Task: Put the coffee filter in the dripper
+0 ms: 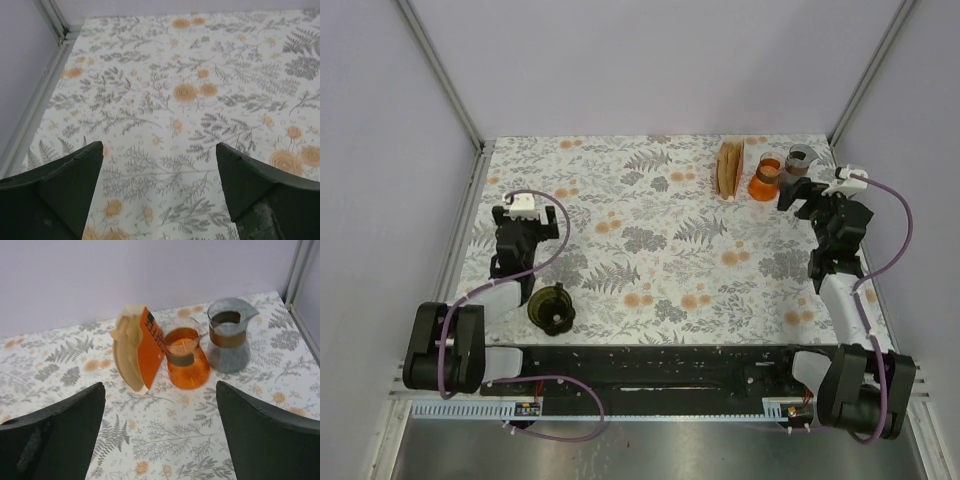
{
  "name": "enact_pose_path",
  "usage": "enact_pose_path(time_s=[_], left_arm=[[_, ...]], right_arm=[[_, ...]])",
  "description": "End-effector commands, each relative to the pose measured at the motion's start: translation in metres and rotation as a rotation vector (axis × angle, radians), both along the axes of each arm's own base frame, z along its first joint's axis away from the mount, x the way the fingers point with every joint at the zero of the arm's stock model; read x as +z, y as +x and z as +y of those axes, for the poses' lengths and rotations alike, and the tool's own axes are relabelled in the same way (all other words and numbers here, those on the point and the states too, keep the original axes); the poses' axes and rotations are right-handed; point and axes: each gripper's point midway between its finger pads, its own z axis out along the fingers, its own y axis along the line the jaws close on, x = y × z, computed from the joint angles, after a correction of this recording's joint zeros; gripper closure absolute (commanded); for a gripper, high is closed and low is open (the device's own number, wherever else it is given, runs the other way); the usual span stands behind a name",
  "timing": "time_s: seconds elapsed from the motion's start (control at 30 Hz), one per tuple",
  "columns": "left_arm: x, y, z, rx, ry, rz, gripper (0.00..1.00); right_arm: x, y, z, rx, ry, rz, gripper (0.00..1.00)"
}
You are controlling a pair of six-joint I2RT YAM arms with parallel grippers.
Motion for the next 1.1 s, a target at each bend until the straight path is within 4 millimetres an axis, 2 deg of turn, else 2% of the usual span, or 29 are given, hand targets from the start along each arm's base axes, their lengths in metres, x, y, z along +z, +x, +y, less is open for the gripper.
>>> enact_pose_path(time_s=[0.0, 0.17, 0.4, 0.53, 0.67, 0.77, 0.93, 1.07], left_arm=[[0.034, 0.014, -0.005, -0.046, 0.027, 0.028, 0.01], [0.064, 0.015, -0.016, -0.124, 0.055, 0.06, 0.01], [0.092, 0.001, -0.043, -0.297, 0.043, 0.232, 0.01], [0.116, -0.009, -0.056, -0.374, 0.024, 0.276, 0.01], [0.137, -0.021, -0.061, -0.42, 0.029, 0.307, 0.01], [0.151, -0.024, -0.06, -0.428, 0.047, 0.309, 0.01], [0.167, -0.019, -0.055, -0.407, 0.072, 0.316, 0.01], [0.172, -0.019, -0.052, -0.393, 0.082, 0.318, 0.01]], right_arm=[[0.022, -0.012, 0.017, 0.071, 0.067, 0.109, 0.01], [0.06, -0.022, 0.036, 0.168, 0.107, 0.149, 0.03], [0.091, -0.03, 0.041, 0.169, 0.171, 0.227, 0.07], [0.105, -0.032, 0.034, 0.121, 0.168, 0.271, 0.1], [0.104, -0.023, 0.024, 0.048, 0.114, 0.351, 0.12], [0.102, -0.013, 0.023, 0.008, 0.045, 0.426, 0.12], [0.088, 0.018, 0.009, -0.073, -0.006, 0.546, 0.15], [0.065, 0.056, -0.005, -0.127, -0.031, 0.638, 0.2]])
